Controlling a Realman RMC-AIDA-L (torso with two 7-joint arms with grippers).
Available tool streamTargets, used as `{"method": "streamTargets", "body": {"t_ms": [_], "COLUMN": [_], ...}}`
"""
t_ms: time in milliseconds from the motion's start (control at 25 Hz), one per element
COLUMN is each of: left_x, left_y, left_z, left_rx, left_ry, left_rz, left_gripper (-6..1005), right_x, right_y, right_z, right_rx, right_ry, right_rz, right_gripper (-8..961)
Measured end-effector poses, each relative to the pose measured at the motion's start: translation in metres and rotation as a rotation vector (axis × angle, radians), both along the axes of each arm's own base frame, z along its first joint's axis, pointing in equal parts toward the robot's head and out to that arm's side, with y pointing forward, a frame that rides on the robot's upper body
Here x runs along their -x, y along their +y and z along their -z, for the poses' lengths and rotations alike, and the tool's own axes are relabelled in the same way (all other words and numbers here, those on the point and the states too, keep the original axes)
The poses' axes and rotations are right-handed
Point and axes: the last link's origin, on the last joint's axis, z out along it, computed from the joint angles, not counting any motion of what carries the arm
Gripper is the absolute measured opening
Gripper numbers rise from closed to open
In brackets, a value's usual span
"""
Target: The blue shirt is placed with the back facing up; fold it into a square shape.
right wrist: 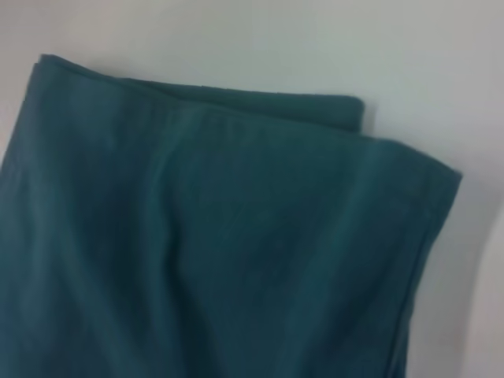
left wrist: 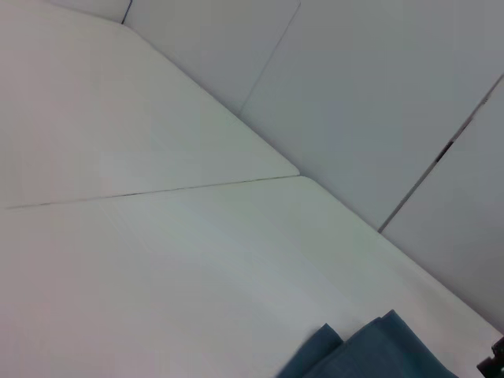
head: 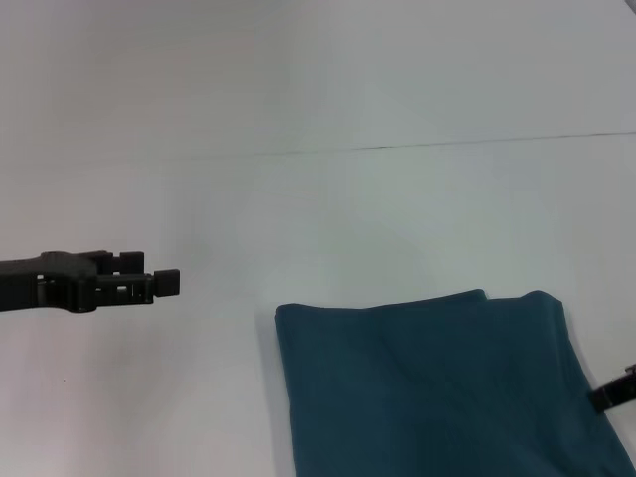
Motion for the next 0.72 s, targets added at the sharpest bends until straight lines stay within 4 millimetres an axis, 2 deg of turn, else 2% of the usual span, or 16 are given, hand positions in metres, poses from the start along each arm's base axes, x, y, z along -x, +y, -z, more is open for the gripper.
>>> {"method": "streamTargets", "body": {"t_ms": [320,720], "left_x": [-0.001,-0.002], "left_y": [0.001,0.001], "left_z": [0.0,0.0], "left_rx": [0.004,0.007], "left_ry": [0.001,-0.001], "left_rz": [0.002,-0.001], "left_gripper": [865,854], "right_x": [-0.02,-0.026], "right_y": [-0.005,-0.003], "right_z": [0.013,0.027], "right_rx": [0.012,0.043], "right_ry": [0.028,0.068], "right_rz": [0.054,0.044], "right_gripper": [417,406]}}
